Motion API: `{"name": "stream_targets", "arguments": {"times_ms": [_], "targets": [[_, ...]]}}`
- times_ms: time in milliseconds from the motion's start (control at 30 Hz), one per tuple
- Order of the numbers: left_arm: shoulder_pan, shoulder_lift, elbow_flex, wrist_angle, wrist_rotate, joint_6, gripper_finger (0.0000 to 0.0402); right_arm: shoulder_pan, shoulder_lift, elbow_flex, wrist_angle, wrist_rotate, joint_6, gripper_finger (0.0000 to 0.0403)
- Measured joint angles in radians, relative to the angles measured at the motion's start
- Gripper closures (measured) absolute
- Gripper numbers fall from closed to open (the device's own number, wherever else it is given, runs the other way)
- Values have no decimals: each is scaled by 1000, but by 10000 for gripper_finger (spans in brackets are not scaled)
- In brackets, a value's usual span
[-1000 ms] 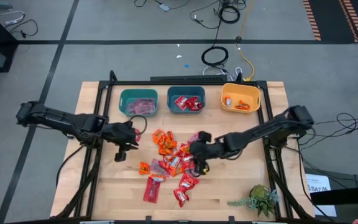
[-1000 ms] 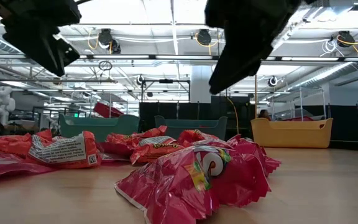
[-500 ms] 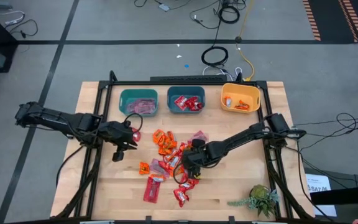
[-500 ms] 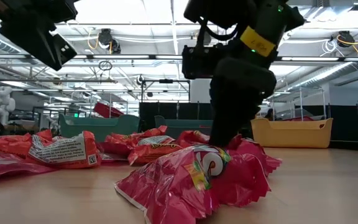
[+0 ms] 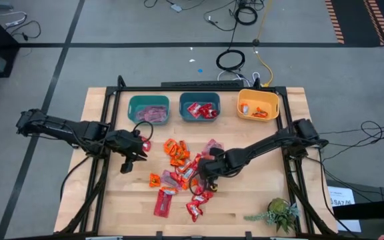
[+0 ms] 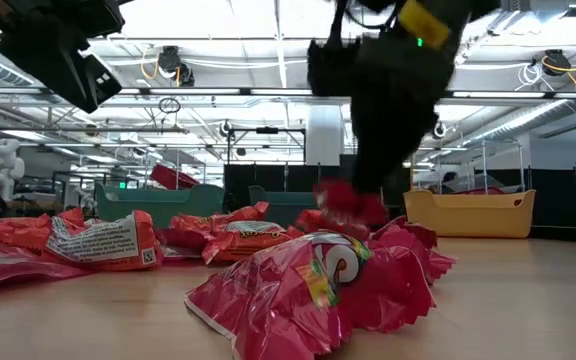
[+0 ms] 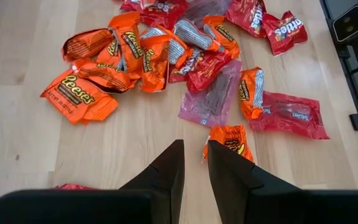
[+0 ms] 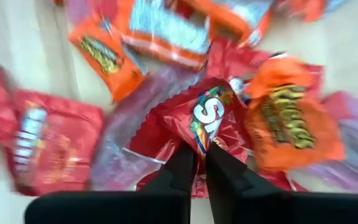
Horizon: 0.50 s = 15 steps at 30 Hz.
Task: Sort candy
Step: Put the red candy into the blue bin
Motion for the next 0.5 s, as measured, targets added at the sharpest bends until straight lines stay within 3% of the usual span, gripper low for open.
{"name": "stream_targets", "arguments": {"times_ms": [267, 500], "targets": [[0, 0, 0, 0, 0, 1, 322, 0, -144, 1, -72, 31, 152, 399], [0, 0, 0, 0, -14, 0, 322, -40, -261, 3, -79, 169, 189, 401]]}}
